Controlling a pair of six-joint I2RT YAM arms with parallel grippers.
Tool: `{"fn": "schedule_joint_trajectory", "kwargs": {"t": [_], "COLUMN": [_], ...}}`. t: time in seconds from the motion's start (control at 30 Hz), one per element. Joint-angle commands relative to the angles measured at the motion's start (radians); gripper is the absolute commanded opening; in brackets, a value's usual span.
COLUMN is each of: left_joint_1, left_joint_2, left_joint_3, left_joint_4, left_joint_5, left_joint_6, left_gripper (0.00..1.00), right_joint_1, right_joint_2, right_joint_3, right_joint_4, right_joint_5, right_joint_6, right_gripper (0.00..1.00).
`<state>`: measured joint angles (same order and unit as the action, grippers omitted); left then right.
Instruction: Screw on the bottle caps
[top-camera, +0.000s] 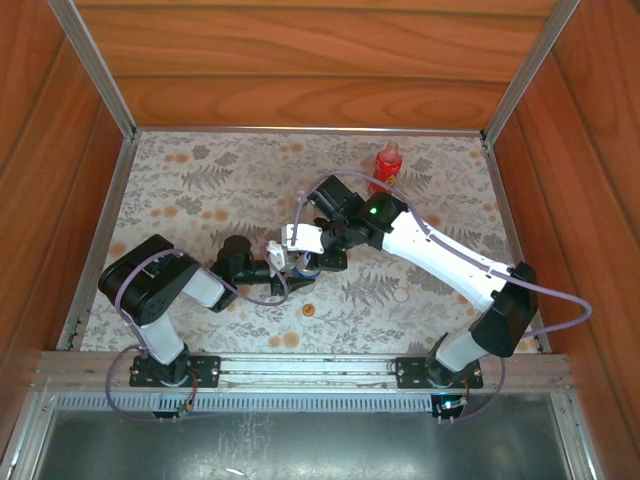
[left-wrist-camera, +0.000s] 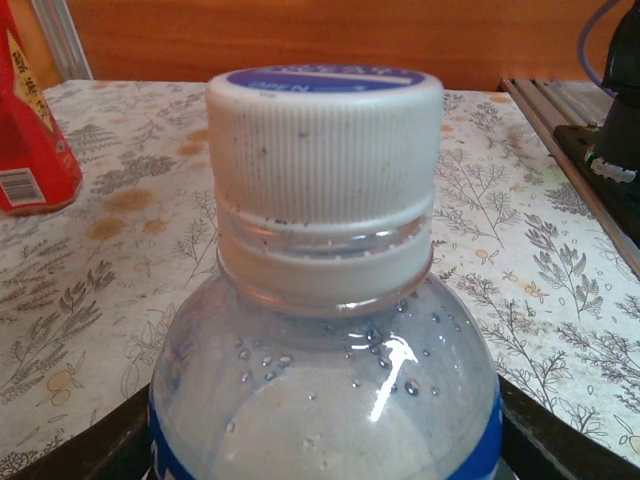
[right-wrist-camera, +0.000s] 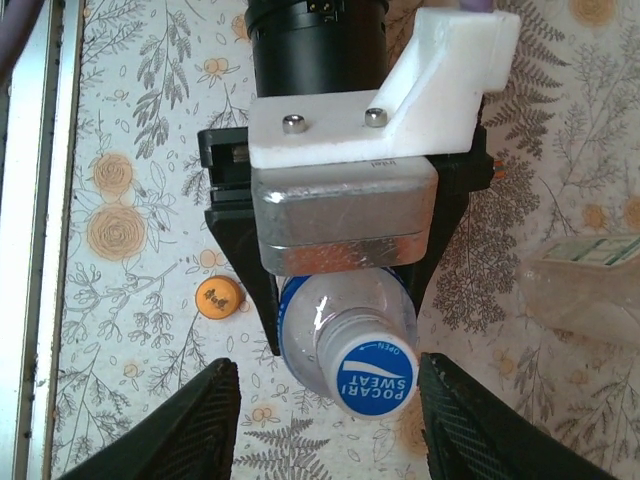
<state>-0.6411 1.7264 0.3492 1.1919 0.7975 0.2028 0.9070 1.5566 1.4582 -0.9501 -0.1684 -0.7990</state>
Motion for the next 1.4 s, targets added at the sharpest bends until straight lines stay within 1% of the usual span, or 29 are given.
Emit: {"fn": "schedule_joint_trajectory", "kwargs": {"t": [0.0,0.2,0.27,0.33,0.57,0.73,0.8,0.83,0.93,1.03,1.07,1.1,1.13,1.17,1.23,1.3,1.33,1.37], "left_joint_1": [0.01,0.013,0.013,0.014,0.017,0.017,0.017,0.017,0.017,0.018,0.017,0.018,0.016,0.016,0.016,0.016,0.016,0.015], "left_joint_2": [0.013,0.015,0.013,0.013,0.0,-0.015,-0.026,-0.033,-0.053,-0.066,-0.069,-0.071,-0.071,-0.07,-0.071,-0.07,-0.07,-0.07], "left_joint_3": [-0.018,-0.018,-0.017,-0.016,-0.024,-0.022,-0.017,-0.012,0.011,0.035,0.041,0.044,0.046,0.046,0.046,0.044,0.042,0.04], "left_joint_4": [-0.073,-0.077,-0.078,-0.079,-0.084,-0.088,-0.087,-0.087,-0.088,-0.087,-0.088,-0.088,-0.087,-0.087,-0.087,-0.087,-0.088,-0.088], "left_joint_5": [0.046,0.052,0.054,0.054,0.054,0.036,-0.002,-0.024,-0.079,-0.122,-0.132,-0.144,-0.151,-0.155,-0.161,-0.162,-0.16,-0.159], "left_joint_6": [-0.009,-0.006,-0.004,-0.004,-0.004,-0.007,-0.008,-0.005,-0.008,-0.002,0.004,0.009,0.014,0.017,0.018,0.018,0.015,0.015], "left_gripper": [0.56,0.56,0.56,0.56,0.56,0.56,0.56,0.56,0.56,0.56,0.56,0.56,0.56,0.56,0.56,0.56,0.56,0.56], "right_joint_1": [-0.014,-0.031,-0.034,-0.037,-0.039,-0.039,-0.039,-0.039,-0.038,-0.027,-0.021,-0.019,-0.018,-0.017,-0.016,-0.016,-0.016,-0.016], "right_joint_2": [0.03,0.067,0.076,0.087,0.098,0.098,0.098,0.097,0.098,0.081,0.08,0.086,0.096,0.098,0.145,0.147,0.138,0.123], "right_joint_3": [0.021,0.018,0.02,0.028,0.036,0.035,0.027,0.021,-0.006,-0.065,-0.07,-0.061,-0.042,-0.025,0.009,0.035,0.038,0.033], "right_joint_4": [-0.038,-0.024,-0.022,-0.027,-0.037,-0.03,-0.002,0.03,0.112,0.204,0.212,0.193,0.153,0.116,0.064,0.032,0.036,0.051], "right_joint_5": [-0.051,-0.027,-0.018,-0.016,-0.014,-0.004,0.011,0.032,0.082,0.131,0.176,0.224,0.238,0.218,0.181,0.189,0.191,0.171], "right_joint_6": [-0.085,-0.088,-0.086,-0.081,-0.075,-0.041,0.051,0.142,0.432,0.737,0.851,1.01,1.152,1.233,1.291,1.262,1.201,1.114], "right_gripper": [0.51,0.5,0.47,0.41,0.28,0.27,0.16,0.1,0.02,0.02,0.0,0.0,0.0,0.0,0.0,0.03,0.08,0.17]}}
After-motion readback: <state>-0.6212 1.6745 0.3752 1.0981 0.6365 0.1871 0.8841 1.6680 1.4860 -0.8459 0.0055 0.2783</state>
